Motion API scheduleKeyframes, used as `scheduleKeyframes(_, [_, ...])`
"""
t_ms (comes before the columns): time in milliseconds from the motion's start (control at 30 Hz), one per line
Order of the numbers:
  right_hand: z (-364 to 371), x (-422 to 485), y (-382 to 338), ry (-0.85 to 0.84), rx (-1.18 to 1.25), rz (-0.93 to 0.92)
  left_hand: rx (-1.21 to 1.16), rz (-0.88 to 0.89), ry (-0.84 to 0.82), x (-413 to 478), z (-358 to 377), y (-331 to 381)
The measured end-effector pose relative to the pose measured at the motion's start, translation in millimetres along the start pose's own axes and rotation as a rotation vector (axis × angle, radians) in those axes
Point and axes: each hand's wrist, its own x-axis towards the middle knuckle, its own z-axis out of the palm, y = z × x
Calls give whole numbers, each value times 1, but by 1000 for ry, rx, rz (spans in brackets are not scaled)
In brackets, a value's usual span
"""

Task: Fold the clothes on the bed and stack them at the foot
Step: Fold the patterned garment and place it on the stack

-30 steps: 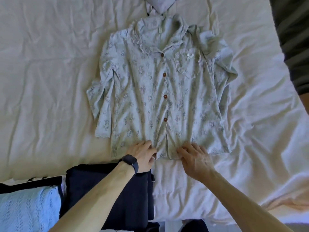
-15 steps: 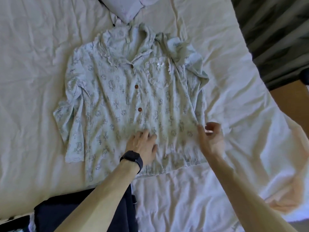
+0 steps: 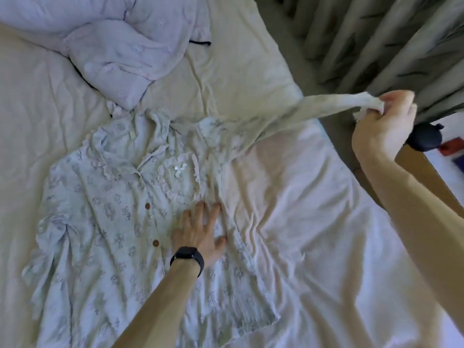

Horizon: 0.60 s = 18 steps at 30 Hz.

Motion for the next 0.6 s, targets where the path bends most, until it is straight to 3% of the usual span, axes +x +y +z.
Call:
scheduleKeyframes(67, [-3, 25, 6, 23, -1, 13, 40, -1, -70, 6, -8, 4])
scheduleKeyframes(200, [7, 21, 47, -450, -250, 54, 5, -17, -282, 31, -57, 9])
scheduleKeyframes(233, [9, 12, 58, -501, -301, 111, 9, -12, -286, 41, -73, 11])
scheduleKeyframes(367, [17, -37, 74, -320, -124, 214, 89, 24, 42, 88, -129, 33])
scheduleKeyframes(433, [29, -47, 69, -397, 16, 420, 82, 105, 220, 110, -148, 54])
scheduleKeyframes(467, [36, -45, 65, -481, 75, 545, 99, 146, 232, 120, -154, 67])
scheduleKeyframes(533, [51, -31, 62, -546, 322, 836, 226, 193, 121, 135, -158, 92])
scheduleKeyframes(600, [63, -12, 61, -498, 564, 1065, 308, 249, 47, 144, -151, 111])
